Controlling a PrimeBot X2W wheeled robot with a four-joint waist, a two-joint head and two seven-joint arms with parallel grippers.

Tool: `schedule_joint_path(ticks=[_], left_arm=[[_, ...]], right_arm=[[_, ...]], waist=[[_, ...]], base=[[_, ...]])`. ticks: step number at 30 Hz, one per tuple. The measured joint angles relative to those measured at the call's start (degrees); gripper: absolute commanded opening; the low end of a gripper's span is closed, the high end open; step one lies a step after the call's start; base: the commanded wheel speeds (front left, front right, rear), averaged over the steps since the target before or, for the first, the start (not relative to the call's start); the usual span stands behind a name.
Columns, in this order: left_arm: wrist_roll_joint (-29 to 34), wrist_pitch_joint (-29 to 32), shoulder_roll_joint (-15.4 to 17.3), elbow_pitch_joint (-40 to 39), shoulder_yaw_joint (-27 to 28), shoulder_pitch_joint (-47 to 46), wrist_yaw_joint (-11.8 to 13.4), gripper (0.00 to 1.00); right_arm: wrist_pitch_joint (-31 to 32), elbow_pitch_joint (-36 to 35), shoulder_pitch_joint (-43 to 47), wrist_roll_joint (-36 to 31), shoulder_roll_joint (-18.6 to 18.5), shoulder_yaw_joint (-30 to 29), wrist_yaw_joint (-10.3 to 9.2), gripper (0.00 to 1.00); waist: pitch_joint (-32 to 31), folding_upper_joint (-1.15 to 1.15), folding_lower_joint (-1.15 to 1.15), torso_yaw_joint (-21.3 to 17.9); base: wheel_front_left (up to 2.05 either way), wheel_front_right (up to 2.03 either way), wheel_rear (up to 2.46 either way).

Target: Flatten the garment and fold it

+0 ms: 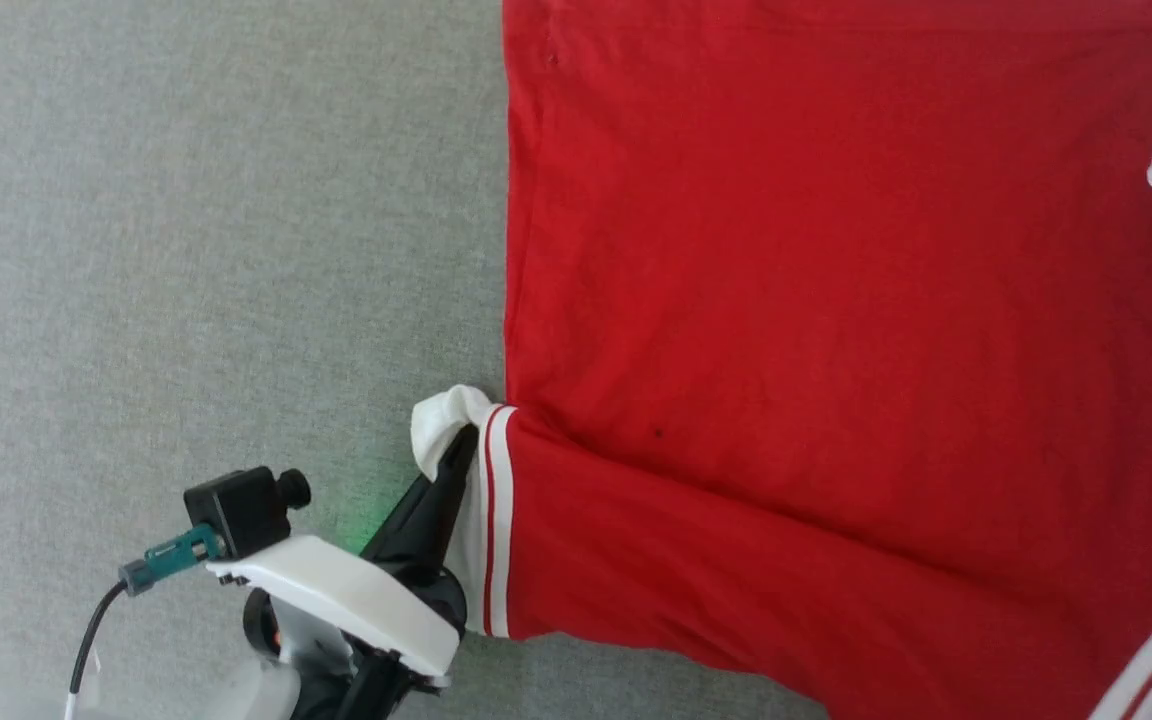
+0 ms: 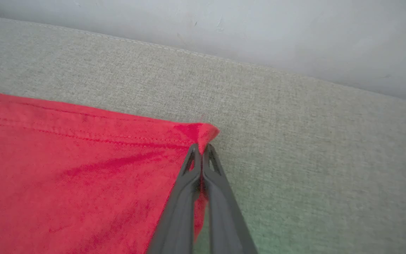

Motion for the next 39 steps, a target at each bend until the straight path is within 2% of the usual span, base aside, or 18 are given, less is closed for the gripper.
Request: schedule_joint_path(ticks=[7, 10, 14, 18, 23, 27, 31, 32, 33, 36, 39], left_arm=[[0.0, -0.1, 2.0, 0.9, 1.5, 3.2, 2.5, 0.0], [0.0, -0.1, 3.2, 0.6, 2.2, 5.5, 3.7, 0.0], [0.0, 0.0, 4.3, -0.7, 2.8, 8.0, 5.4, 0.0], [0.1, 0.1, 5.2, -1.8, 3.0, 9.5, 6.6, 0.0], [0.5, 0.8, 6.0, -2.9, 2.6, 10.4, 7.6, 0.0], [0.5, 1.3, 6.6, -3.6, 2.5, 11.7, 8.4, 0.0], [0.5, 1.8, 6.8, -4.0, 2.4, 12.4, 9.1, 0.0], [0.5, 1.9, 6.8, -4.0, 2.3, 12.4, 9.3, 0.0], [0.5, 2.1, 6.8, -4.1, 2.2, 12.4, 9.3, 0.0], [0.5, 2.4, 6.8, -4.2, 1.8, 12.4, 9.5, 0.0], [0.6, 2.8, 6.7, -4.2, 1.3, 12.3, 9.6, 0.0]], right_arm=[[-0.9, -7.2, 8.6, 5.7, -2.0, -0.3, 0.0, 0.0], [-0.4, -13.3, 16.0, 9.7, -2.6, -1.5, 0.0, 0.0], [1.4, -22.7, 28.2, 14.4, -2.1, -6.2, 0.0, 0.0], [3.8, -31.2, 42.3, 17.1, 1.3, -12.4, 0.0, 0.0], [7.8, -37.4, 57.9, 18.5, 7.6, -17.2, -0.01, 0.0], [7.4, -38.2, 66.0, 19.2, 11.4, -18.1, -0.01, 0.0], [0.9, -34.1, 66.5, 17.5, 12.3, -16.0, -0.01, 0.0], [-0.7, -32.5, 66.1, 16.8, 12.3, -15.1, -0.01, 0.34], [-1.9, -31.0, 65.7, 16.2, 12.4, -14.4, -0.01, 1.0], [-4.1, -29.3, 63.0, 16.8, 12.7, -13.4, -0.02, 1.0], [-4.3, -32.1, 58.9, 17.2, 11.3, -12.5, -0.01, 1.0]], waist=[[-5.3, 0.0, 0.0, -2.6], [-7.9, 0.0, -0.01, -4.3], [-10.8, 0.0, -0.01, -7.2], [-13.1, 0.0, -0.01, -10.2], [-15.8, 0.0, -0.02, -12.9], [-17.8, 0.0, -0.02, -14.1], [-19.6, 0.0, -0.01, -14.9], [-20.0, 0.0, -0.01, -15.1], [-20.4, 0.0, -0.01, -15.2], [-21.6, 0.0, -0.01, -15.4], [-22.2, 0.0, -0.01, -15.4]], base=[[0.0, 0.0, 0.0], [0.0, 0.0, 0.0], [0.0, 0.0, 0.0], [0.0, 0.0, 0.0], [0.0, 0.0, 0.0], [0.0, 0.0, 0.0], [0.0, 0.0, 0.0], [0.0, 0.0, 0.0], [0.0, 0.0, 0.0], [0.0, 0.0, 0.0], [0.0, 0.0, 0.0]])
